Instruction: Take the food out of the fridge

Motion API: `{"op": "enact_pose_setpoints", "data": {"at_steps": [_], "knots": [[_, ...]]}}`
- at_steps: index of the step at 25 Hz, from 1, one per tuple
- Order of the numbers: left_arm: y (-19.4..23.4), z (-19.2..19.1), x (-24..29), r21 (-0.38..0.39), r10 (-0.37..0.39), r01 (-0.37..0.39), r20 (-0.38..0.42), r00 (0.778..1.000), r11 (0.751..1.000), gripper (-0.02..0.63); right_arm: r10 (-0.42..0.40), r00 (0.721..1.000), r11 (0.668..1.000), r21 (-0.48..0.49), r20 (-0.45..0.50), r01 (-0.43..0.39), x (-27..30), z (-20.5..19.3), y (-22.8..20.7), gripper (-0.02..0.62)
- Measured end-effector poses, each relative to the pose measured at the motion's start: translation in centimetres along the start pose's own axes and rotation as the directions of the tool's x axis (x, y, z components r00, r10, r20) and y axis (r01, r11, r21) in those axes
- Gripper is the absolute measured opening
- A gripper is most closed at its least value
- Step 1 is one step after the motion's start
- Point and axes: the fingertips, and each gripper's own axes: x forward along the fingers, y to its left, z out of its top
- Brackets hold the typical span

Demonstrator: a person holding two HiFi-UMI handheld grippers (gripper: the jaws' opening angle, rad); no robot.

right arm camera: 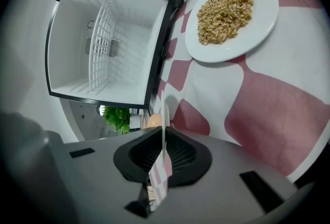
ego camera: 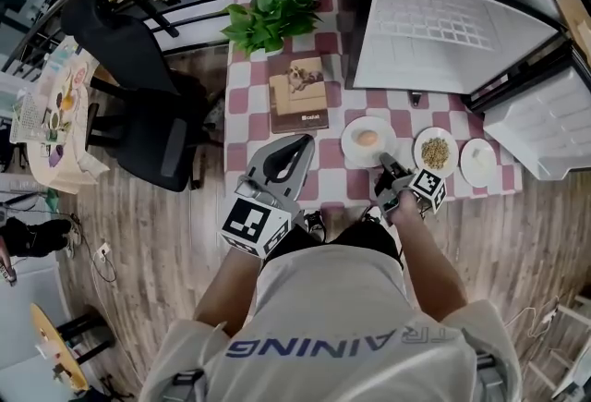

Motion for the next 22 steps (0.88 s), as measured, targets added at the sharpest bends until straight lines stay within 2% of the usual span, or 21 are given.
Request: {"op": "enact_pose_setpoints", "data": {"at_steps": [4, 7, 8, 9, 12, 15, 18, 20, 22], "knots": [[0.3, 0.5, 0.0, 0.007, 0.001, -0.001, 0.013, 1.000, 1.000, 0.008, -0.015, 1.000, 0.999, -0.029, 0.007, 0.016, -0.2, 0.1, -0.5, 0.034], [0.3, 0.7, 0.0, 0.006, -0.002, 0.002, 0.016, 1.000, 1.000, 0.008, -0.016, 1.000, 0.993, -0.114, -0.011, 0.014, -0.1, -0.2, 0.0, 0.037], [0.2, 0.7, 0.1, 0.008, -0.006, 0.005, 0.016, 1.000, 1.000, 0.008, -0.018, 1.000, 0.987, -0.157, -0.024, 0.014, 0.0, -0.3, 0.3, 0.057], [0.1, 0.8, 0.1, 0.010, -0.009, 0.009, 0.017, 1.000, 1.000, 0.008, -0.021, 0.999, 0.980, -0.199, -0.038, 0.013, 0.0, -0.5, 0.5, 0.115], [-0.2, 1.0, 0.4, 0.015, -0.020, 0.020, 0.019, 1.000, 1.000, 0.008, -0.032, 0.996, 0.957, -0.290, -0.077, 0.008, 0.1, -0.9, 0.9, 0.196], [-0.4, 1.0, 0.5, 0.017, -0.025, 0.024, 0.019, 1.000, 1.000, 0.008, -0.062, 0.992, 0.924, -0.383, -0.114, 0.013, 0.3, -1.4, 1.2, 0.234], [-0.4, 0.9, 0.7, 0.015, -0.026, 0.026, 0.018, 0.999, 1.000, 0.008, -0.126, 0.981, 0.856, -0.516, -0.149, 0.031, 0.4, -2.0, 1.2, 0.270], [-0.5, 0.9, 0.8, 0.013, -0.029, 0.029, 0.018, 0.999, 1.000, 0.008, -0.191, 0.967, 0.777, -0.628, -0.169, 0.044, 0.5, -2.6, 0.9, 0.288], [-0.6, 0.9, 0.8, 0.011, -0.035, 0.035, 0.019, 0.999, 0.999, 0.008, -0.261, 0.948, 0.677, -0.734, -0.182, 0.045, 0.4, -3.1, 0.5, 0.297]]}}
